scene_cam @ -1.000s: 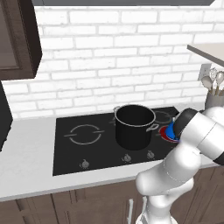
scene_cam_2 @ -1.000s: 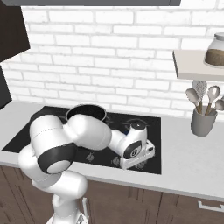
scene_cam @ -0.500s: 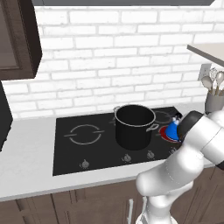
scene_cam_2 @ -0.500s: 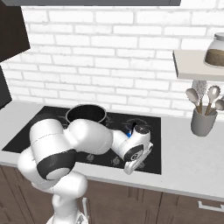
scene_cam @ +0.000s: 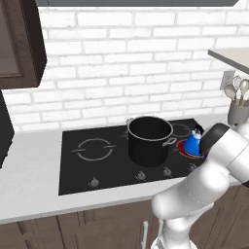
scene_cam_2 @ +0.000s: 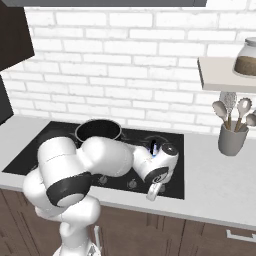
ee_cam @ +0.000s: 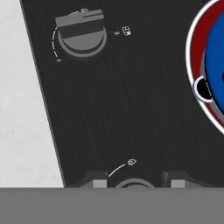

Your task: Pick the kettle from the counter and place it on a stove burner. Then turn the burner on.

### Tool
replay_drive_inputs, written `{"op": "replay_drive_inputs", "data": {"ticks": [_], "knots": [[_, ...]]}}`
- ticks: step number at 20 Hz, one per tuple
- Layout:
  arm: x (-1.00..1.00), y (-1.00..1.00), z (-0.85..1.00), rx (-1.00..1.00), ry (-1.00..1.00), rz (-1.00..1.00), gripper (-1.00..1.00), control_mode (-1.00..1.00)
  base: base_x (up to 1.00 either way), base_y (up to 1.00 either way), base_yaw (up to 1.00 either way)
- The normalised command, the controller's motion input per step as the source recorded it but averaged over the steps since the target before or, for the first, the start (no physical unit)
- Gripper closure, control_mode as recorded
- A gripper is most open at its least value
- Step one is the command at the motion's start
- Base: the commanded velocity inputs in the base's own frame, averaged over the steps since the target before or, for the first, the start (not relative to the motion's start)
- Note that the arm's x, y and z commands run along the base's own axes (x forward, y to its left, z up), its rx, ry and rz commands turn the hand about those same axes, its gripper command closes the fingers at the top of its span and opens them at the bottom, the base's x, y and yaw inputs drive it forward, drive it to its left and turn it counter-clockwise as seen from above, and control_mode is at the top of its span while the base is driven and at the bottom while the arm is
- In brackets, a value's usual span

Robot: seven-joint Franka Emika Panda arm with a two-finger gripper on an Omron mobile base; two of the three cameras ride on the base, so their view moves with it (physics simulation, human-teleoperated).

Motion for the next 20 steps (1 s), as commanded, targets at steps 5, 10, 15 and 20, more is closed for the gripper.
{"op": "replay_drive_inputs", "data": {"ticks": [5,10,15,20], "knots": [[-0.01,0.0,0.04,0.0,0.0,0.0,-1.0,-1.0,0.0,0.0,0.0],[-0.23,0.0,0.39,0.0,-0.12,0.0,-1.0,-1.0,0.0,0.0,0.0],[-0.13,-0.04,0.89,0.01,-0.27,0.0,-1.0,-1.0,0.0,0.0,0.0],[-0.02,-0.16,1.0,0.04,-0.4,-0.02,-1.0,-1.0,0.0,0.0,0.0]]}}
